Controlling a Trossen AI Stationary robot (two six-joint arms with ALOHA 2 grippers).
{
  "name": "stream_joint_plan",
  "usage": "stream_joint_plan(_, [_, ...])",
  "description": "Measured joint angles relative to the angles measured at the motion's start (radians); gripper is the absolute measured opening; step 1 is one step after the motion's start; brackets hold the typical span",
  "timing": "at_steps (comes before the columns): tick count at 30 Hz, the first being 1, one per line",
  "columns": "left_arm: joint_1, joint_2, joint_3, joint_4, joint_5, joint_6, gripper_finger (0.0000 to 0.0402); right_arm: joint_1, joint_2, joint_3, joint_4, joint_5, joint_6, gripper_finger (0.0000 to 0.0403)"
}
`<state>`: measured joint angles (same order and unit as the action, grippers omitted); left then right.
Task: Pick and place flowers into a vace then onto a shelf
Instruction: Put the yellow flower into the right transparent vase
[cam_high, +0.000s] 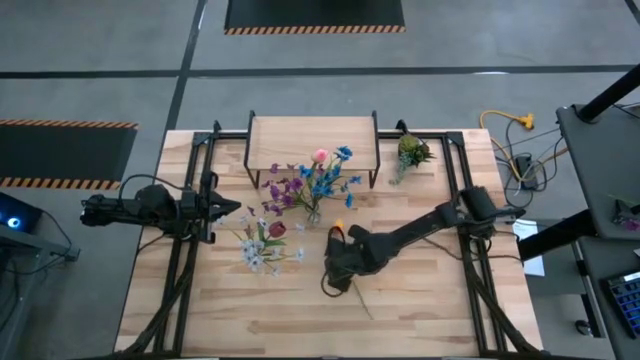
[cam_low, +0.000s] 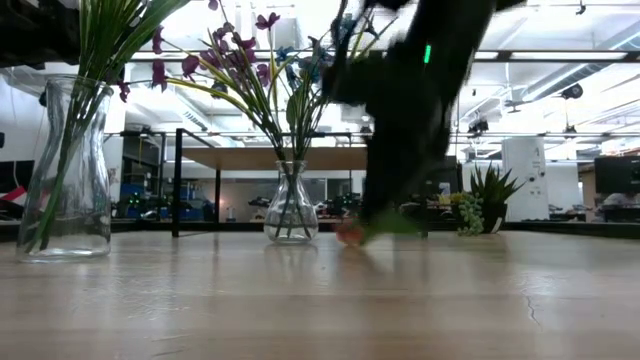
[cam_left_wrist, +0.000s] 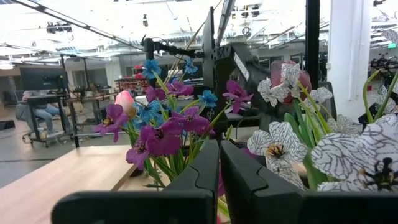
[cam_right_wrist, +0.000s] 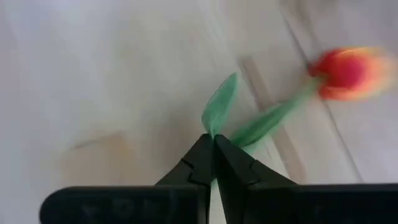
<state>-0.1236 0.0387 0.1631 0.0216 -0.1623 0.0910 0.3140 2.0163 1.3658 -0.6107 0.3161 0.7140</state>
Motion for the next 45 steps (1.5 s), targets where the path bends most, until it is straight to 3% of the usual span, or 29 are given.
stream_joint_plan(11, [0.000, 0.000, 0.000, 0.000, 0.000, 0.000, 0.0000, 0.050, -0.305, -0.094, 0.027, -0.015, -0.090, 0.0008])
stream_joint_plan(19, [0.000, 0.000, 0.000, 0.000, 0.000, 0.000, 0.0000, 0.075, -0.444, -0.241, 0.221, -0.005, -0.097, 0.0008])
stream_joint_plan(23, [0.000, 0.000, 0.000, 0.000, 0.000, 0.000, 0.0000, 0.070, -0.453, -0.332, 0.324, -0.002, -0.092, 0.0008])
stream_joint_plan(29, [0.000, 0.000, 0.000, 0.000, 0.000, 0.000, 0.0000, 0.076, -0.447, -0.439, 0.701, -0.015, -0.231, 0.0008])
stream_joint_plan(35, [0.000, 0.000, 0.000, 0.000, 0.000, 0.000, 0.0000, 0.074, -0.446, -0.531, 0.963, -0.008, -0.345, 0.0008])
stream_joint_plan(45, [0.000, 0.000, 0.000, 0.001, 0.000, -0.007, 0.0000, 0.082, -0.417, -0.590, 1.017, -0.013, -0.350, 0.0008])
